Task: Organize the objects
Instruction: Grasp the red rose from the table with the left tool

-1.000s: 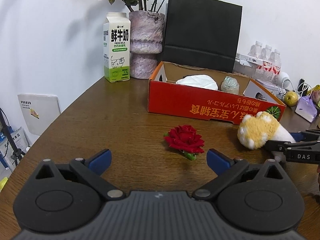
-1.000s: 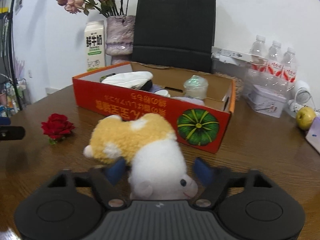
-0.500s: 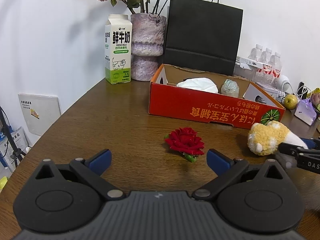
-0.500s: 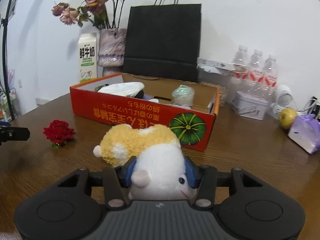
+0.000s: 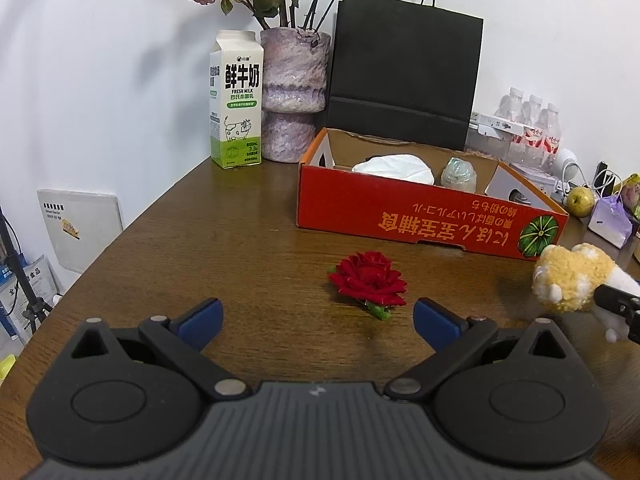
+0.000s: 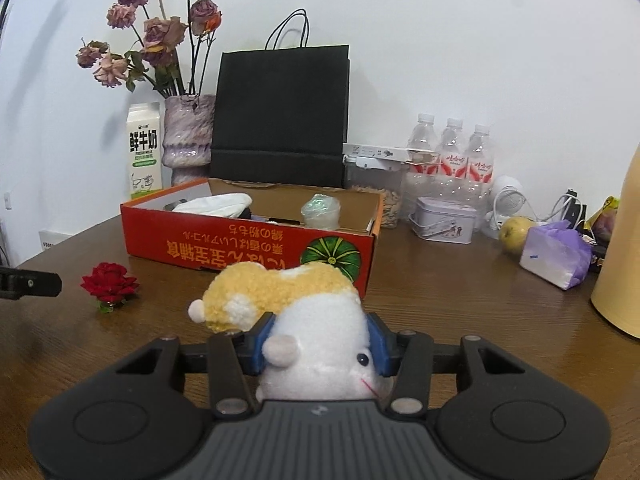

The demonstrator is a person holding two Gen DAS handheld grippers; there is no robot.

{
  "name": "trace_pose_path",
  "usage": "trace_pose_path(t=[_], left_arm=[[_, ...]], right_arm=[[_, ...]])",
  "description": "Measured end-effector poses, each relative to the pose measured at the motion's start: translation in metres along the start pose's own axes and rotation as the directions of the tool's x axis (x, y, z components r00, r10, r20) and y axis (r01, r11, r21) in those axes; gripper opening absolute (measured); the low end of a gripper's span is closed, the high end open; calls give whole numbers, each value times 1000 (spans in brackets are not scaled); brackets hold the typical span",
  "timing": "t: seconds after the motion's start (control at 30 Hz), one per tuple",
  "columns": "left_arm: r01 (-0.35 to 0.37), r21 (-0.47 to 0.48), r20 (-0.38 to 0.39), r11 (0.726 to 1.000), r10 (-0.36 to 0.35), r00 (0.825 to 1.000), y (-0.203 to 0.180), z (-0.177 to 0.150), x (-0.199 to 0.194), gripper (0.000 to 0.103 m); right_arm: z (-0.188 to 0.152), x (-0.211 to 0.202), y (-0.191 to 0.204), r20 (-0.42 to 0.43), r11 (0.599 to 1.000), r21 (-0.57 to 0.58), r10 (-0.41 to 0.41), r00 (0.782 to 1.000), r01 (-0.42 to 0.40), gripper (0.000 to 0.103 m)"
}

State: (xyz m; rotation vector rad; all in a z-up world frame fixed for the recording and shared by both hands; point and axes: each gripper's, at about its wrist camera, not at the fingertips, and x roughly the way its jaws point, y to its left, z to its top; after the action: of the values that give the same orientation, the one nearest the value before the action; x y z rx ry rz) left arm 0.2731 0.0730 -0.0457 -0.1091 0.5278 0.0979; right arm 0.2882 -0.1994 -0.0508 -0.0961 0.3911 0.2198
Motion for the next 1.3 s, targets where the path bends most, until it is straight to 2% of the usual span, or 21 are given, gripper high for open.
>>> trace_pose_path(t=[0.43,0.67,0.97,1.07,1.13,1.17,1.2,1.3], left_arm=[[51,67,-67,996,-47,997,-26,16,26,103],[44,73,-121,996,-35,992,-36,19,57,103],[-29,89,-130,996,41,991,-39,30,92,103],[-14,71,-131,997,24,991,-36,32,96,102],[3,58,-129,998,4,992,-34,33,95,92],[11,53,-132,999,-4,991,-34,33,95,79],[18,51,-137,999,-11,990,-34,32,95,60],[-7,40,-108,999,11,994,-32,31,90,38]], right_arm=[[-1,-2,-1,4,999,8,-34,999,34,47],[-1,0,-3,-7,998,25,-49,999,49,47],[0,3,-3,-19,998,26,-55,998,56,47],[0,5,-4,-26,998,31,-52,998,53,47],[0,5,-4,-28,998,34,-52,998,53,47],[0,6,-4,-29,998,34,-52,998,53,47],[0,6,-4,-29,998,33,-52,998,53,47],[0,6,-4,-29,998,33,-51,998,52,47]])
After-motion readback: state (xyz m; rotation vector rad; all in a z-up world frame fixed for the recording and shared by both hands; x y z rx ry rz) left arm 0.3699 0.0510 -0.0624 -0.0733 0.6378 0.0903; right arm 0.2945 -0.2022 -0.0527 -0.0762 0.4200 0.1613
